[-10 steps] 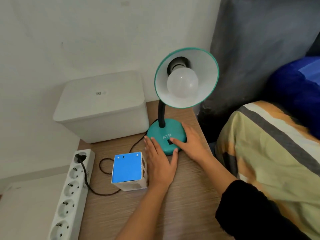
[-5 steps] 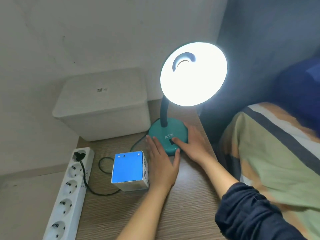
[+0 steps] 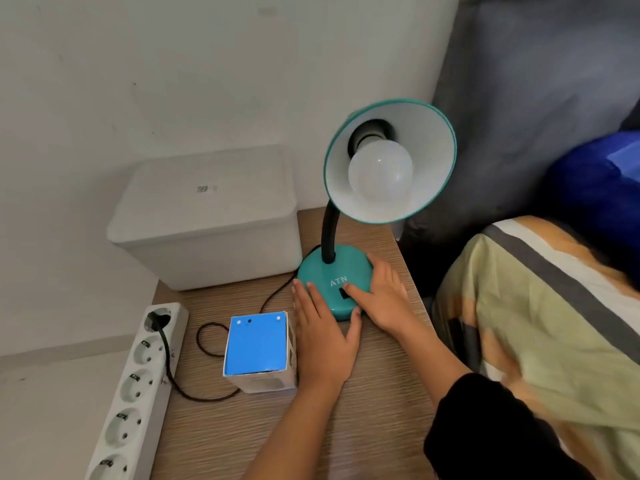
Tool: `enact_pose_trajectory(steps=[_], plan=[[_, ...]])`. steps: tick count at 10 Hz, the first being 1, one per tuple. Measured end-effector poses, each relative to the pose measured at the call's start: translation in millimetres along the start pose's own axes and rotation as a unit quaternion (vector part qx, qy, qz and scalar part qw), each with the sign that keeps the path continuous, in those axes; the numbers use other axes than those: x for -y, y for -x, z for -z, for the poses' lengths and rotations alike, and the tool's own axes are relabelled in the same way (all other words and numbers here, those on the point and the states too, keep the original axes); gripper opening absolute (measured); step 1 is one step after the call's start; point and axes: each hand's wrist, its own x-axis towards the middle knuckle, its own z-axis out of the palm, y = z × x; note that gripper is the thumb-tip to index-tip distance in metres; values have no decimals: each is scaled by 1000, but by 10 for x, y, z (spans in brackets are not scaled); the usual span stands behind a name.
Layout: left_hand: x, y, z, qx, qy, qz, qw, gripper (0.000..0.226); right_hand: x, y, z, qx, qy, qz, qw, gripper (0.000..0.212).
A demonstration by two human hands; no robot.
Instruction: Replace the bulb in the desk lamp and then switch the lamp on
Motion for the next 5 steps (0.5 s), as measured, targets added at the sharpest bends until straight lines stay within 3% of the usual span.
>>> enact_pose_trajectory(steps=[2,3,5], plan=[[-14,6,11,-6,9,2,1000,97,-49,32,13,-6,2,27,1000,78],[-22,15,30,-6,7,11,1000,100,-49,92,57,-5,-48,32,998,70],[-66,97,87,-25,26,-17,999,92,-85,624,139,-47,5,39,998,54]])
